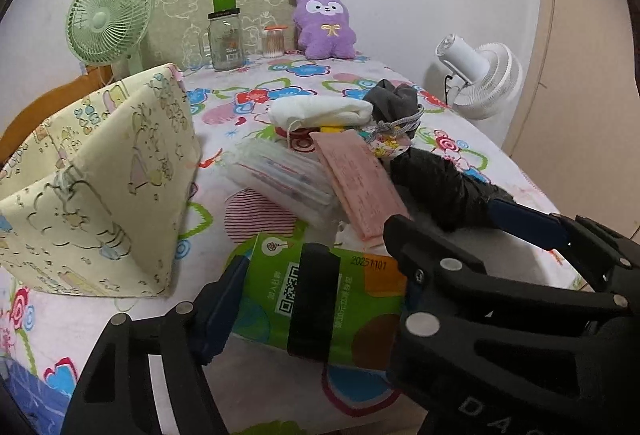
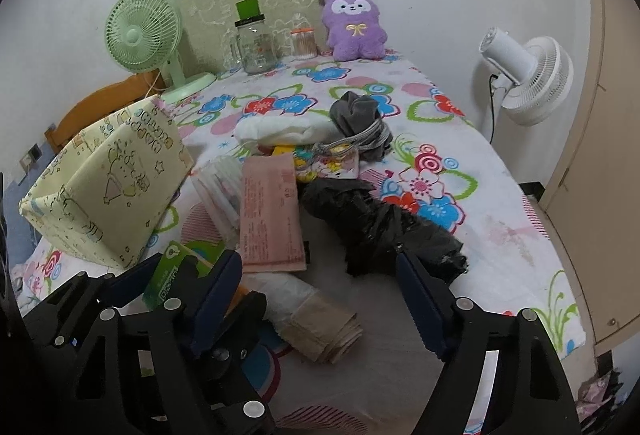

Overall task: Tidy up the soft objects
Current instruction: 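Grasp the green tissue pack with the left tool while the right tool approaches the white plastic bag, then grasp the white plastic bag with the right tool while the left tool lifts the tissue pack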

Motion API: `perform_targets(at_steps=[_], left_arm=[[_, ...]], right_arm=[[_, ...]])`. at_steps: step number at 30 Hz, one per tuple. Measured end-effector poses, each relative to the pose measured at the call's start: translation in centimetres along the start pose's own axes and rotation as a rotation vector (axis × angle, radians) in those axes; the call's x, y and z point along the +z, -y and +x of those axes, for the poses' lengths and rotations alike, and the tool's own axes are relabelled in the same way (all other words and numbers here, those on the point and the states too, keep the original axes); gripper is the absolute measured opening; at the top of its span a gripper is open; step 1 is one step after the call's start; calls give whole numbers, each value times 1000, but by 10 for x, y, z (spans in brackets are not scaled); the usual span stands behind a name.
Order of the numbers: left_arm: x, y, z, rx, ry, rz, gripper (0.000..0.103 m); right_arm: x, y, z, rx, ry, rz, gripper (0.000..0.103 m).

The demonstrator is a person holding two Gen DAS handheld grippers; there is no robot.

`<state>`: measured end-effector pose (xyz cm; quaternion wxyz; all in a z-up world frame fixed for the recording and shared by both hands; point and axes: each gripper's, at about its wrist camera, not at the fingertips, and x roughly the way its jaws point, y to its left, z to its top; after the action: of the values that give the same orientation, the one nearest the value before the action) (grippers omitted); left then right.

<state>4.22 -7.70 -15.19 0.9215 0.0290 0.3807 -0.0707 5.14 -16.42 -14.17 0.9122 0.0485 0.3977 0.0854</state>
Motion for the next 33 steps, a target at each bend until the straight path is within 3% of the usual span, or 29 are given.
perform_targets(at_steps=[4, 8, 13, 15, 18, 26, 33], left_arm=[[-5, -6, -4, 11, -5, 8, 77], [-10, -15, -5, 36, -12, 12, 76], [-11, -20, -1, 38, -22, 19, 76], [-11, -20, 1, 37, -25, 21, 76], [-10, -20, 3, 34, -30, 18, 76], [-8, -20, 4, 12, -41, 8, 76], [-2, -19, -3, -7, -32, -11, 75]], right_arm=[[-3, -5, 4, 16, -13, -8, 80], [-6, -7, 15, 9, -51, 5, 69], [-10, -17, 20, -3, -65, -11, 65], [-11, -21, 21, -2, -65, -18, 53], [-12, -26, 22, -1, -66, -20, 44], [-11, -27, 19, 25, -70, -18, 26], [-7, -26, 10, 32, -49, -16, 22]])
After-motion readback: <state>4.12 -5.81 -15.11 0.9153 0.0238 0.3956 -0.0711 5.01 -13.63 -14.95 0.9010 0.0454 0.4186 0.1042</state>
